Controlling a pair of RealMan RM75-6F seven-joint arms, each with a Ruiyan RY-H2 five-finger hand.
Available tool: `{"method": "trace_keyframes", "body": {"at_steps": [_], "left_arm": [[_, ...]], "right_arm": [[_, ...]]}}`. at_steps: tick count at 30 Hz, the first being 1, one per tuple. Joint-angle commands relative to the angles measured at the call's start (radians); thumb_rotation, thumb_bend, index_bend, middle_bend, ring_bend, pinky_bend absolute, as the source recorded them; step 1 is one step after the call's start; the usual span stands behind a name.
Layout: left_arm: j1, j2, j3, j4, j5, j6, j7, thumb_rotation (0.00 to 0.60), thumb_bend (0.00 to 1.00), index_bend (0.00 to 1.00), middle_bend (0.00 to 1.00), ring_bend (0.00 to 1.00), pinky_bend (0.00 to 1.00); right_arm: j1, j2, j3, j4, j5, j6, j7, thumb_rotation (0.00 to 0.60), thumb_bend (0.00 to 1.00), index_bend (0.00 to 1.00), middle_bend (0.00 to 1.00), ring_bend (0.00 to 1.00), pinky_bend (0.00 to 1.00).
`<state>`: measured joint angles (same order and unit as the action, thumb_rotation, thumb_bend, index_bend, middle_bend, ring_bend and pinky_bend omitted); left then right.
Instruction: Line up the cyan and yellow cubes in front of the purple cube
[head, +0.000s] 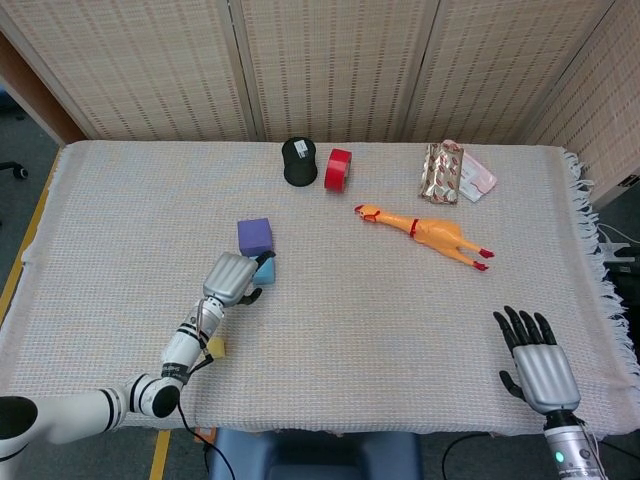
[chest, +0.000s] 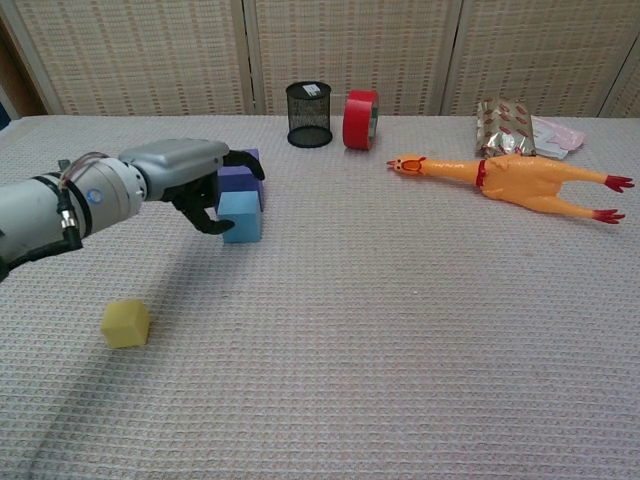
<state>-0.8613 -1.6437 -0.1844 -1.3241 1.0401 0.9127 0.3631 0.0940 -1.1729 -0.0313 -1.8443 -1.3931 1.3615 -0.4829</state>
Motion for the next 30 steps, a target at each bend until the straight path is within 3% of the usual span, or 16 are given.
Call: {"method": "trace_keyframes", "body": {"at_steps": [1,13,30], "left_arm": [[0.041,0.035,0.043,-0.069,0.065,0.049,-0.012,0.6,0.34,0.26,1.0,1.0,1.0],[0.037,-0.009,0.061,0.0,0.017,-0.029,0.007,0.6,0.35,0.32,1.0,1.0,1.0],[0.013,-0.045,0.065,0.072,-0.061,-0.092,0.082,0.6,0.36,0.18,1.0,1.0,1.0]], "right_arm": [[-0.002,0.002,-0.004,-0.001,-0.006,0.001,0.003,0.6,0.05,0.0,0.0,0.0,0.0],[-0.006,0.002,0.005,0.003,-0.002,0.013,0.008,0.6,0.05,0.0,0.0,0.0,0.0],[-0.002,-0.007,0.015,0.008,0.022,0.006,-0.005,0.6,0.05,0.0,0.0,0.0,0.0]]}}
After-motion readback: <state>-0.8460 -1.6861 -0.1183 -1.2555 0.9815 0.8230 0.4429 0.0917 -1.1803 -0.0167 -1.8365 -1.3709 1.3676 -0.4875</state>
